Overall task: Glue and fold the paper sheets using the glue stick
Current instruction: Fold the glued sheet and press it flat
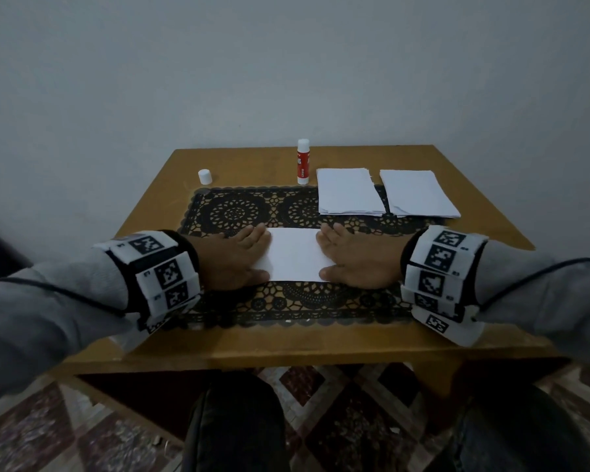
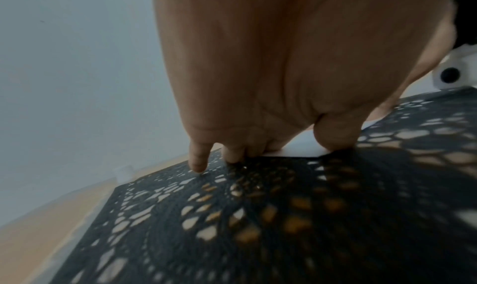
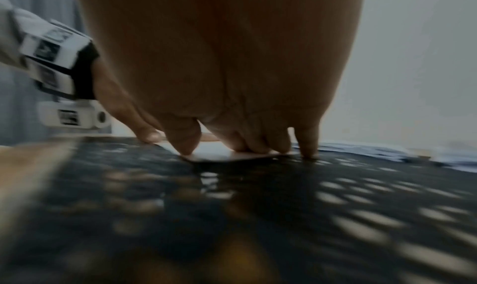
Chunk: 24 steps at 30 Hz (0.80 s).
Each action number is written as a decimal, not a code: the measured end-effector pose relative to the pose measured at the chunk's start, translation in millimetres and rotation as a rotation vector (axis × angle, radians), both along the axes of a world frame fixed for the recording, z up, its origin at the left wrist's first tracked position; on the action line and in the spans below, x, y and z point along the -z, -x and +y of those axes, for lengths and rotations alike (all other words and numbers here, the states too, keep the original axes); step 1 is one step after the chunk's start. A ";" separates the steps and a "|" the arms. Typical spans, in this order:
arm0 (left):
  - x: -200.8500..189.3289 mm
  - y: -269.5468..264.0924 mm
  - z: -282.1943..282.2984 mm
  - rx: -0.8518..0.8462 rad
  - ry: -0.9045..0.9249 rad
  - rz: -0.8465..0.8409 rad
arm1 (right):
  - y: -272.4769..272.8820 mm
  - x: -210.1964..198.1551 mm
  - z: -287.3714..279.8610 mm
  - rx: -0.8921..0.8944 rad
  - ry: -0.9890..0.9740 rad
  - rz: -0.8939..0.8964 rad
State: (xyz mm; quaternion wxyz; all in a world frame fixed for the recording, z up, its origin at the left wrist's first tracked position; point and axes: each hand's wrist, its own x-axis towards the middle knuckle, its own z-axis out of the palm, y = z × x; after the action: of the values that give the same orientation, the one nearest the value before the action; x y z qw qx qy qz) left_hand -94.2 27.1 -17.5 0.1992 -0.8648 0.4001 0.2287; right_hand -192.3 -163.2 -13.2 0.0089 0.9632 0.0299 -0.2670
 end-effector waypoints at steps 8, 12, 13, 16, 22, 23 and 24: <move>3.9 2.6 3.1 0.009 0.004 -0.013 | -16.3 1.5 34.4 -0.080 -0.019 0.006; 4.2 2.7 4.7 -0.003 0.005 -0.021 | -28.1 0.0 41.6 -0.044 -0.010 -0.041; 4.3 3.1 4.4 -0.005 0.005 -0.018 | -21.3 0.6 42.4 -0.059 -0.012 -0.034; 3.3 3.2 3.8 -0.003 0.001 -0.018 | 1.2 4.4 34.7 -0.117 -0.005 0.018; -0.2 3.9 1.4 -0.001 -0.012 -0.014 | -7.0 -5.3 14.6 0.004 -0.012 -0.022; -0.6 4.4 0.4 -0.004 -0.016 -0.015 | -3.3 -4.3 18.1 -0.002 -0.013 -0.025; -1.4 4.9 -0.9 -0.005 -0.021 -0.016 | 2.7 -1.9 21.2 -0.026 -0.016 -0.017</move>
State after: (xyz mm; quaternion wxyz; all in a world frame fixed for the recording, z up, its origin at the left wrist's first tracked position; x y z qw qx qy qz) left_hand -99.1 26.1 -16.1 0.2109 -0.8655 0.3939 0.2263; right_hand -195.0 -141.9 -11.3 0.0047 0.9649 0.0444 -0.2586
